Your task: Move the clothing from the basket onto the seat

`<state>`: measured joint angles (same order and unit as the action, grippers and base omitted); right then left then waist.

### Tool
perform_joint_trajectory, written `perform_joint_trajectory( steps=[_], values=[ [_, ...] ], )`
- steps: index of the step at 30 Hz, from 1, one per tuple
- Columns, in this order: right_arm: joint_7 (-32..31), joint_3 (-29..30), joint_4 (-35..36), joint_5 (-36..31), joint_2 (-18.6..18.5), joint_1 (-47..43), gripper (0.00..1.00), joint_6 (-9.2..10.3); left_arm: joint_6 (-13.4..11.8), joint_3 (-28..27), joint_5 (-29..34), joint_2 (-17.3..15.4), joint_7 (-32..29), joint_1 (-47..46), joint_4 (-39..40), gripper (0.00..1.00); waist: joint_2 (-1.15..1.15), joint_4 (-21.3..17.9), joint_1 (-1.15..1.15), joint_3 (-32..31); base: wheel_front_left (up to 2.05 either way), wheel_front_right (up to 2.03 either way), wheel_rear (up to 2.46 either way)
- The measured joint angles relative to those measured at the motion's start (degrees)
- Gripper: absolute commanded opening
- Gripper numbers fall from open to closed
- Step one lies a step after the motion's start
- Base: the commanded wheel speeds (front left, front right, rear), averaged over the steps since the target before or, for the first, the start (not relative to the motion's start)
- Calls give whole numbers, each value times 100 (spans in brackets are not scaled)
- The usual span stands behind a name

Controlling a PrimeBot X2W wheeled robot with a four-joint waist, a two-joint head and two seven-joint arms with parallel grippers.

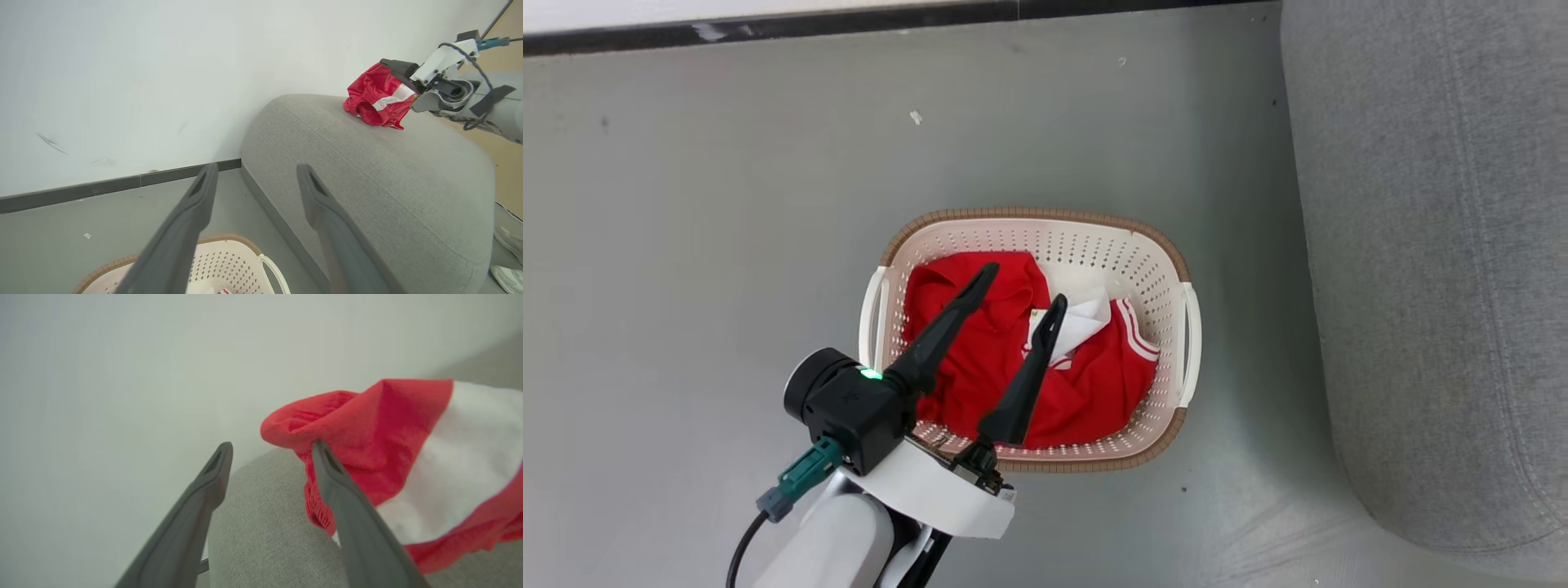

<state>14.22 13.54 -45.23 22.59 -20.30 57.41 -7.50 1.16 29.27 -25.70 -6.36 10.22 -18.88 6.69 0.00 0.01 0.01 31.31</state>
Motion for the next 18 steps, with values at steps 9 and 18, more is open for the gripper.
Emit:
perform_joint_trajectory(
  steps=[9, 18],
  values=[
    [18, -606, 1450, -595, 242, -1122, 100, 0, -29, -400, -226, 12, 198, 9, -450, 100, 0, -93, 0, -444, 0, 0, 0],
    [42, -1156, 2356, -1100, 787, -2042, 100, -1, -129, -828, -367, 7, 307, 177, -877, 100, 0, -139, 0, -942, 0, 0, 0]
  ],
)
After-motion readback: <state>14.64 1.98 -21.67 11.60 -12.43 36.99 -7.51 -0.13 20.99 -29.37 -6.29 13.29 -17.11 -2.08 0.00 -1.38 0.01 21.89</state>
